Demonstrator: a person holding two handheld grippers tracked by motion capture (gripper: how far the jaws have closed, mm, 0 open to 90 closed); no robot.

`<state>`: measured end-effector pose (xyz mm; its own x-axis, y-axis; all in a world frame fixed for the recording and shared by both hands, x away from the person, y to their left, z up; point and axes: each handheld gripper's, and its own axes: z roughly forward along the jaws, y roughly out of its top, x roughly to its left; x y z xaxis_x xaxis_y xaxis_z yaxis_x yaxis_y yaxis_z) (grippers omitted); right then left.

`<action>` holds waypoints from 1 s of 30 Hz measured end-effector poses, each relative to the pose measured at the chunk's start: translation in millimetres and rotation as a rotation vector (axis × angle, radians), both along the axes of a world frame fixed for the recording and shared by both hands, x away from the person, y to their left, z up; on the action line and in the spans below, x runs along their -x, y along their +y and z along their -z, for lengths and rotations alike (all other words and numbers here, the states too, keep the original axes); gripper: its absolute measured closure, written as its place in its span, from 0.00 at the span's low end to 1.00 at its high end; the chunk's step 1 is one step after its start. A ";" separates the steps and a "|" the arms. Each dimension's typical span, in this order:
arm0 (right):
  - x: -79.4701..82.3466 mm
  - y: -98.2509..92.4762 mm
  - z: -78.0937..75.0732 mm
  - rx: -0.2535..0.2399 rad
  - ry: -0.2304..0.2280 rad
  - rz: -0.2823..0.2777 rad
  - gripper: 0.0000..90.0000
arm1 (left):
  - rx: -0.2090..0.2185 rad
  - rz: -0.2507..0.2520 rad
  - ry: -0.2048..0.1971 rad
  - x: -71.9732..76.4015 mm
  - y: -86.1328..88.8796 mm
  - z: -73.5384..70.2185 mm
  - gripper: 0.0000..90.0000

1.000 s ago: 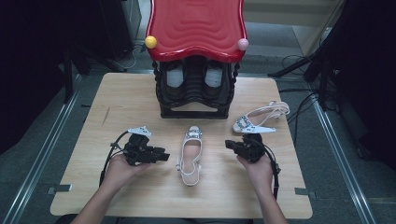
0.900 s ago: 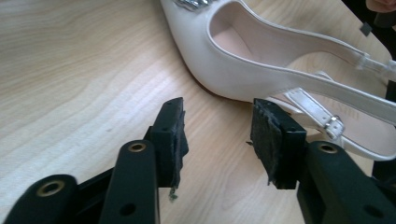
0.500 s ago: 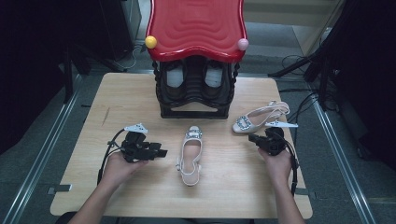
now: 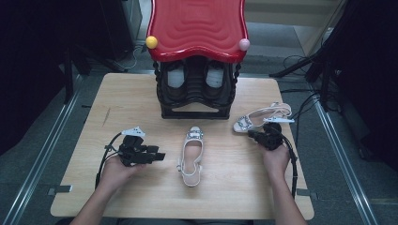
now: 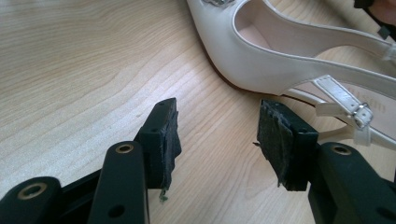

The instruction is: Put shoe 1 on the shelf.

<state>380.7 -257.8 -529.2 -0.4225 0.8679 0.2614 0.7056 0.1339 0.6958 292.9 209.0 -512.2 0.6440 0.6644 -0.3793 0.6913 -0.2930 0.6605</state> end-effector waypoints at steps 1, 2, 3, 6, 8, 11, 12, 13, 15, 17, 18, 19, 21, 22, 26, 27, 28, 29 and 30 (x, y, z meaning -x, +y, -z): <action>-1.5 1.7 0.2 -0.001 -0.002 -0.003 1.00 | 0.001 0.000 -0.001 0.7 0.6 0.0 0.54; -2.5 2.8 0.2 0.000 -0.001 -0.006 1.00 | -0.001 -0.003 -0.004 2.0 1.7 0.2 0.54; -4.3 5.0 0.3 0.000 -0.002 -0.007 1.00 | -0.004 -0.009 -0.008 2.7 2.2 0.3 0.54; -8.7 10.0 0.8 0.008 -0.013 -0.011 1.00 | -0.003 -0.016 -0.005 5.6 5.3 1.1 0.54; -12.7 13.3 1.3 0.007 -0.011 -0.015 1.00 | -0.007 -0.019 -0.005 6.8 7.7 1.1 0.53; -17.9 17.5 1.6 0.002 -0.009 -0.011 1.00 | -0.003 -0.031 -0.008 7.5 10.7 1.1 0.53; -19.5 18.1 1.9 0.008 -0.010 -0.015 1.00 | -0.003 -0.032 -0.007 7.3 11.4 1.4 0.53; -20.2 18.8 1.8 0.010 -0.005 -0.014 1.00 | -0.005 -0.032 -0.007 7.1 11.6 1.6 0.53; -19.9 18.8 0.9 0.015 0.000 -0.013 1.00 | -0.006 -0.030 -0.005 6.9 11.0 1.8 0.53; -18.4 15.5 -2.9 0.023 -0.009 -0.017 1.00 | -0.009 -0.025 -0.005 6.3 9.9 1.9 0.53; -17.3 14.1 -5.1 0.014 -0.006 -0.009 1.00 | -0.012 -0.024 -0.006 6.0 9.3 1.8 0.53; -16.8 10.9 -7.5 -0.005 -0.003 -0.014 1.00 | -0.012 -0.023 -0.008 5.6 8.6 1.6 0.53; -14.1 5.7 -12.9 -0.009 -0.001 -0.001 1.00 | -0.011 -0.019 -0.011 4.7 7.4 1.5 0.53; -12.8 3.1 -16.0 -0.005 -0.001 0.002 1.00 | -0.011 -0.016 -0.010 4.2 6.8 1.3 0.53; -8.6 -13.4 -31.8 -0.026 -0.024 0.032 1.00 | -0.015 -0.003 -0.008 3.5 3.1 2.0 0.53; -8.6 -17.6 -34.6 -0.035 -0.033 0.043 1.00 | -0.023 -0.004 -0.009 3.7 2.2 2.1 0.53; -8.9 -23.5 -38.1 -0.042 -0.046 0.058 1.00 | -0.028 -0.002 -0.012 3.7 1.8 2.3 0.53; -10.1 -28.9 -41.5 -0.046 -0.052 0.068 1.00 | -0.033 -0.003 -0.015 4.4 0.8 2.2 0.53; -12.0 -34.6 -45.7 -0.044 -0.053 0.080 1.00 | -0.033 -0.003 -0.020 4.8 0.2 2.0 0.53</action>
<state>392.7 -292.4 -483.5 -0.3664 0.8875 0.2793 0.6746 0.0467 0.7367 288.1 209.3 -514.2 0.6492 0.6783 -0.3443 0.6789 -0.3125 0.6644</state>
